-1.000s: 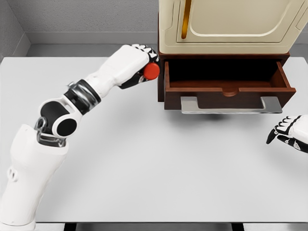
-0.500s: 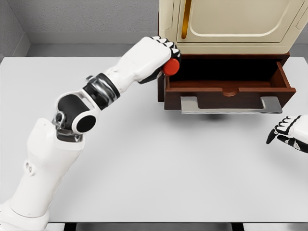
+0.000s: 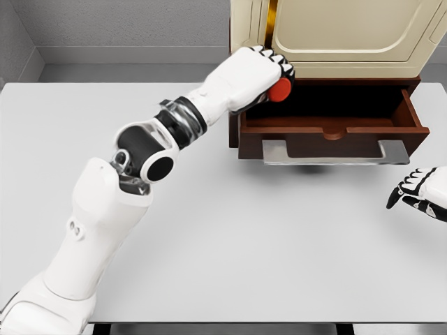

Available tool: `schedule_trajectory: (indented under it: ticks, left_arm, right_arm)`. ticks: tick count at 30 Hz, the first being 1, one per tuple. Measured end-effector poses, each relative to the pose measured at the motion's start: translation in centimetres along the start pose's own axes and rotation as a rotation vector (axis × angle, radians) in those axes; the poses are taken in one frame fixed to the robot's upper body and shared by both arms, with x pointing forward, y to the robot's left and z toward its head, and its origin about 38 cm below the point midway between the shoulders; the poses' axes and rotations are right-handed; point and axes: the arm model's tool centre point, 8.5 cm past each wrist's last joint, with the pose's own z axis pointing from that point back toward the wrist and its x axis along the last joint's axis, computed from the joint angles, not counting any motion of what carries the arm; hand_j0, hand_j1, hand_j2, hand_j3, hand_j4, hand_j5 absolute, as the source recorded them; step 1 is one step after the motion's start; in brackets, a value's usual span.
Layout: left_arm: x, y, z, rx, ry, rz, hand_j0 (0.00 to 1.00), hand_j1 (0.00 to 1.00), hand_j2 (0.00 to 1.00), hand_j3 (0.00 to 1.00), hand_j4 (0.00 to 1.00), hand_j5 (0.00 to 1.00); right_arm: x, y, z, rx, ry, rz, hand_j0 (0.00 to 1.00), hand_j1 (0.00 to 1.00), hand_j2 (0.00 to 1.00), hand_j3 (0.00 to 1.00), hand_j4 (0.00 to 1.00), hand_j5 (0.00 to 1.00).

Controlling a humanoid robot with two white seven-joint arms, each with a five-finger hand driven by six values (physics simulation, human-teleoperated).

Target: Put the switch into the drawer with left arm, and close the drawer with right arm

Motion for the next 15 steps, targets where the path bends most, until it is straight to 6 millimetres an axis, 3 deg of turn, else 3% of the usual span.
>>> schedule_trajectory:
  ticks: [4,15]
  left_arm:
    - [1.1,0.1,-1.0,-0.003,-0.022,-0.018,0.3,0.3,0.3,0.3,0.3,0.3]
    - [1.2,-0.4,-2.5,-0.044,-0.029,-0.054,0.31,0.31,0.31,0.31,0.31,0.31]
  right_arm:
    - [0.0,0.0,0.0,0.0,0.0,0.0,0.46,0.46,0.46,0.46,0.46,0.46]
    - [0.0,0.0,0.0,-0.001,0.0,-0.001,0.46,0.46,0.46,0.46,0.46,0.46]
